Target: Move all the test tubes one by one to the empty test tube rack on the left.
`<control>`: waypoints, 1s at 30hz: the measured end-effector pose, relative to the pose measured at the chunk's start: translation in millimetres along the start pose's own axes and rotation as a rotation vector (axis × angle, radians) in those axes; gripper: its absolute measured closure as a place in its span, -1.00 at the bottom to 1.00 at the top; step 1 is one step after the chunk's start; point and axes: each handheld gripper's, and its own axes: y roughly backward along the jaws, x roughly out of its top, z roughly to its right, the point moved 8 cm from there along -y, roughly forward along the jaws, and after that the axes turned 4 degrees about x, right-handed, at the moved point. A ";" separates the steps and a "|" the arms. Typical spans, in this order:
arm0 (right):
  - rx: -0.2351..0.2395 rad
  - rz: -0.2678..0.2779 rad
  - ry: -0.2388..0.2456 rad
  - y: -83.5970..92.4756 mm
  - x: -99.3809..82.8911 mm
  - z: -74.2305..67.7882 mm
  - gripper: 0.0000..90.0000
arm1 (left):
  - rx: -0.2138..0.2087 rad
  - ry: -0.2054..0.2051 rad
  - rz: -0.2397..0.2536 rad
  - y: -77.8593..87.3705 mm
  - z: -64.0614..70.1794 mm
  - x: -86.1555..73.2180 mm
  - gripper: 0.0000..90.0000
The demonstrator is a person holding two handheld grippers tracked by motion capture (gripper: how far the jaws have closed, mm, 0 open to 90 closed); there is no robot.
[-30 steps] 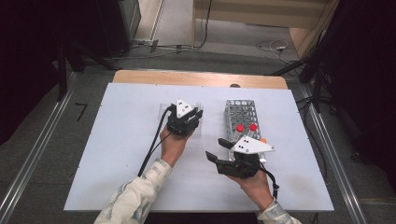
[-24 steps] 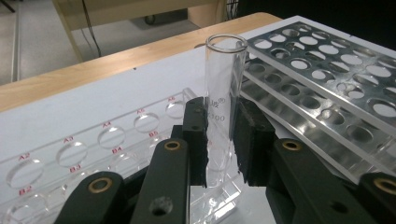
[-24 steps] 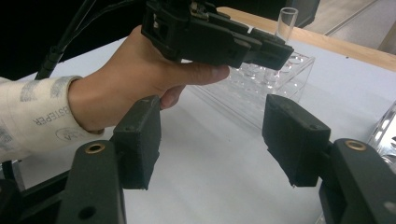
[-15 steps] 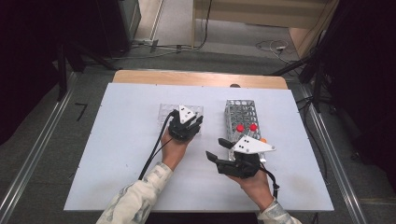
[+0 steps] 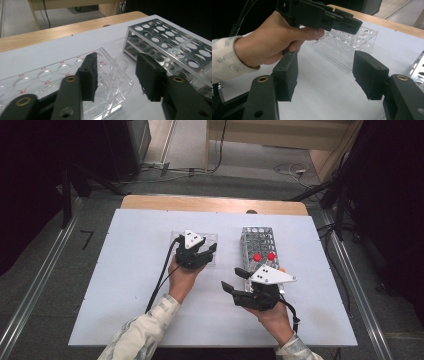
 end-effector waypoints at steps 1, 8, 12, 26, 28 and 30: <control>0.000 0.000 -0.001 0.6 -0.1 0.0 -0.21 | -0.004 0.008 -0.002 2.4 -1.5 0.5 0.01; -0.010 0.010 -0.010 7.6 -0.9 3.6 -0.21 | -0.017 -0.030 -0.009 26.1 -3.2 -1.8 -0.33; -0.018 0.015 -0.018 12.4 -0.7 6.1 -0.21 | -0.026 -0.036 -0.004 40.6 -2.5 -6.0 -0.43; -0.072 0.066 -0.040 45.7 -0.1 18.2 -0.20 | -0.005 -0.022 -0.007 72.6 -21.7 -20.4 -0.46; -0.082 0.074 -0.042 51.5 -0.9 21.2 -0.20 | 0.000 -0.017 -0.006 73.5 -24.0 -21.6 -0.46; -0.093 0.078 -0.048 56.2 -2.8 24.4 -0.18 | 0.000 -0.016 -0.007 73.7 -24.6 -22.3 -0.46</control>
